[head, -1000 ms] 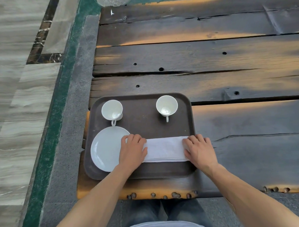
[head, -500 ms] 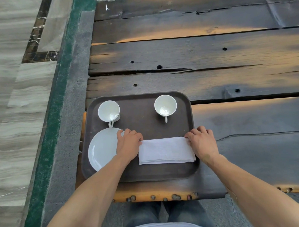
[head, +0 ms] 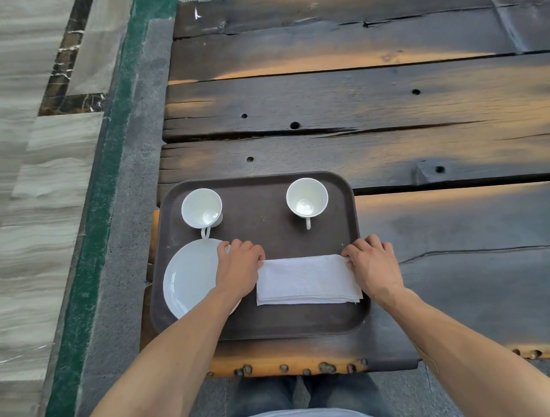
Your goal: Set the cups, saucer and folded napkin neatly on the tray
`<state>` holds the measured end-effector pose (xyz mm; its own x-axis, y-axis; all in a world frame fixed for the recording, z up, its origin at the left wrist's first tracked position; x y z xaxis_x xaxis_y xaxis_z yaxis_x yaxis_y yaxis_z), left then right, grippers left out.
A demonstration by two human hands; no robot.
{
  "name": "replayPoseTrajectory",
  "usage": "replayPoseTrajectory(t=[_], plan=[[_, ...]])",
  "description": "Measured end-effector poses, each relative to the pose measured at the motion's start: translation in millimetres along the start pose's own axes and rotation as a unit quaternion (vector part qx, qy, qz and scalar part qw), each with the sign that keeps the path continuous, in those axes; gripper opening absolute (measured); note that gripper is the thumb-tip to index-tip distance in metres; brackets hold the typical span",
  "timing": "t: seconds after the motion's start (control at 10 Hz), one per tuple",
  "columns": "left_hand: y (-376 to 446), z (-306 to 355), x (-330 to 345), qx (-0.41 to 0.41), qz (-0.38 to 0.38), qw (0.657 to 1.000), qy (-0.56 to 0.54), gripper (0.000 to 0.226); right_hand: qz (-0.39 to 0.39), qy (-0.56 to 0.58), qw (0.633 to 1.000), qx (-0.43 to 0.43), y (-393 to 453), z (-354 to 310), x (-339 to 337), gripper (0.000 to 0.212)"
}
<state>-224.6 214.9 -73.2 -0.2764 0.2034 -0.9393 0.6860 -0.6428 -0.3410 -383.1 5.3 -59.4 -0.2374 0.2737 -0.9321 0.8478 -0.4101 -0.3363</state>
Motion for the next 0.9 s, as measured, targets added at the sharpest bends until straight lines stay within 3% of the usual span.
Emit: replayPoseTrajectory(t=[0.6, 0.8, 0.9], plan=[[-9, 3, -25, -0.009, 0.021, 0.999, -0.024, 0.021, -0.030, -0.006, 0.999, 0.023, -6, -5, -7, 0.034], [-27, 1, -56, -0.010, 0.055, 0.994, -0.092, 0.020, 0.020, 0.122, 0.992, 0.023, -4, -13, -43, 0.034], [-45, -3, -81, -0.009, 0.099, 0.980, -0.171, 0.019, 0.072, 0.204, 0.976, -0.021, -5, -27, -79, 0.032]])
Point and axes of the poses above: each hand's wrist, its own y-axis towards the middle knuckle, its own x-axis out of the palm, z = x × y, the point moved 8 cm from there along y, towards the middle knuckle, and after that the axes turned 5 degrees about y, right-handed, at the moved point
